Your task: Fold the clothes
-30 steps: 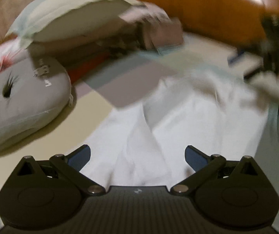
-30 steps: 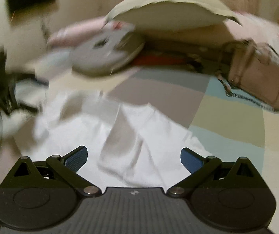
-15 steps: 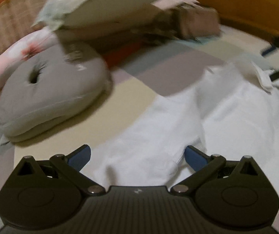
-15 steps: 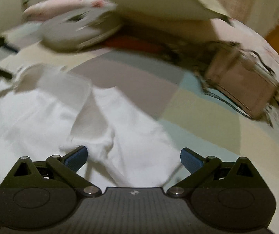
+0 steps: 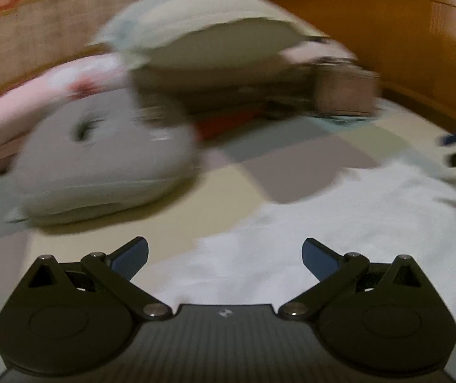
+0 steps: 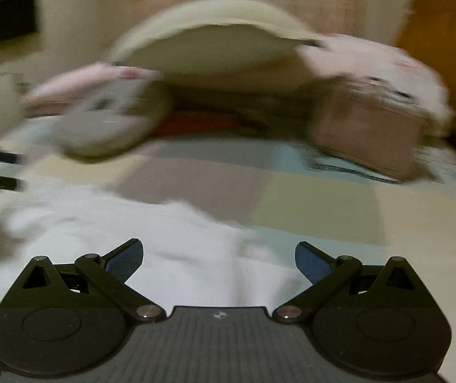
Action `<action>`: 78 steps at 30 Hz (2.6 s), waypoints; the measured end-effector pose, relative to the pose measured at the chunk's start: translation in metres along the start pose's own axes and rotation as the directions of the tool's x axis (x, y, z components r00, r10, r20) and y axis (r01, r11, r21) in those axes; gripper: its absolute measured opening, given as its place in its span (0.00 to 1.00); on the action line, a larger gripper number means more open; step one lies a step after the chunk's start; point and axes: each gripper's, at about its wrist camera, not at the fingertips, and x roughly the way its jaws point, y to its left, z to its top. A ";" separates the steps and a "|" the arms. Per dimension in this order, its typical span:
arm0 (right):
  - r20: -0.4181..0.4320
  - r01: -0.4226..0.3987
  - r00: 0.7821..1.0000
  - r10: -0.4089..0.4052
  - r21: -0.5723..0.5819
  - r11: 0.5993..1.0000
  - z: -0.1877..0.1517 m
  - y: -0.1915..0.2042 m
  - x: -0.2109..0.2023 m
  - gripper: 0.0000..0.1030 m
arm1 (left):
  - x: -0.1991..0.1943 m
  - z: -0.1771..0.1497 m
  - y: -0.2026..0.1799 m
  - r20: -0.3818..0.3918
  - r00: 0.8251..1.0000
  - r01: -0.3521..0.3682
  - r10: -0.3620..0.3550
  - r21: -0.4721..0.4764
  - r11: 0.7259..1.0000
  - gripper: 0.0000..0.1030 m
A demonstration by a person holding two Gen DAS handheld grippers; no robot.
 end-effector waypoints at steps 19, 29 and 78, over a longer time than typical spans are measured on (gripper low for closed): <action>-0.075 -0.080 0.994 0.082 0.028 0.996 -0.029 0.027 0.004 1.00 | 0.012 -0.026 -0.001 -0.023 1.000 0.012 -0.015 -0.115 0.993 0.99; -0.144 -0.002 0.989 -0.021 -0.158 0.987 -0.084 0.063 0.003 1.00 | -0.020 -0.080 -0.054 -0.093 0.975 0.192 -0.202 -0.108 0.975 0.99; 0.114 0.308 0.882 -0.457 -0.874 0.376 -0.118 0.172 0.001 1.00 | -0.019 -0.113 -0.186 0.148 0.925 -0.304 0.349 0.841 0.447 1.00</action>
